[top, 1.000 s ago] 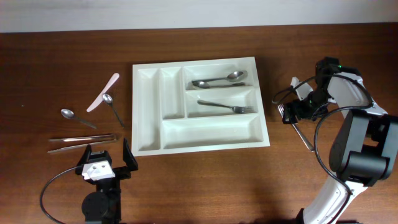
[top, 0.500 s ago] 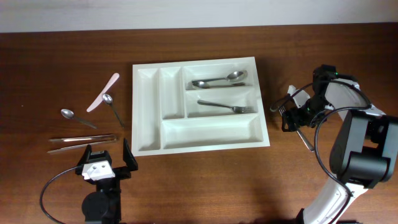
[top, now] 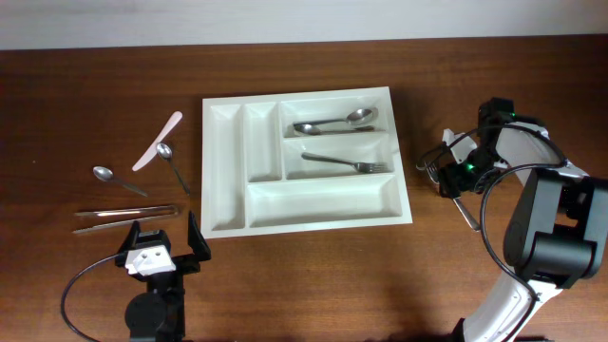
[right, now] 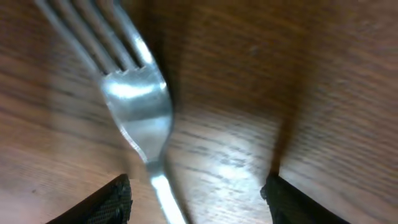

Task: Pack container
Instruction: 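Lower the right gripper onto the metal fork at right and grasp it, then carry the fork left into the tray's middle compartment and release, then raise the right gripper back to the upper right corner, then move the left gripper over the small spoon left of the tray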

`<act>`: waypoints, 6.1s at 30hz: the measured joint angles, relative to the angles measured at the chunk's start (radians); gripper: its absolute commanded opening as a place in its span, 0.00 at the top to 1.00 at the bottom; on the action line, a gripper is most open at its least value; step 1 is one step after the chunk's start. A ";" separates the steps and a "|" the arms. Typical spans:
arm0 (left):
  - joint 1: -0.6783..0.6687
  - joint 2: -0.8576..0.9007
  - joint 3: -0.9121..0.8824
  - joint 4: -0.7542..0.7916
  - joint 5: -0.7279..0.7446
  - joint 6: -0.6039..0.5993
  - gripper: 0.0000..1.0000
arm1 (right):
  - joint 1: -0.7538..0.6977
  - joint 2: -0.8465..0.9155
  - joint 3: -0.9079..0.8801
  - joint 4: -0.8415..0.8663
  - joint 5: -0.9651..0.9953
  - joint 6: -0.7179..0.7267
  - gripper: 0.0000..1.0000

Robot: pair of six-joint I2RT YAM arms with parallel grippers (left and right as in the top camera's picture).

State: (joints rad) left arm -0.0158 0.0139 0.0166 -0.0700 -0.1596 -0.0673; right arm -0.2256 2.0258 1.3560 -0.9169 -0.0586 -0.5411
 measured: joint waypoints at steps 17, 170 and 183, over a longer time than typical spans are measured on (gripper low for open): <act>0.000 0.000 0.000 0.000 0.000 0.000 0.01 | 0.001 -0.020 -0.043 0.052 0.047 0.058 0.64; 0.000 0.000 0.000 0.000 0.000 0.000 0.01 | 0.111 0.106 0.688 -0.124 0.193 0.897 0.01; 0.000 0.039 0.032 0.241 -0.063 -0.040 0.01 | 0.111 0.106 0.688 -0.124 0.193 0.908 0.01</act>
State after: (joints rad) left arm -0.0158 0.0525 0.0486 0.1711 -0.2222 -0.1074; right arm -0.1146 2.1315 2.0438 -1.0412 0.1341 0.3664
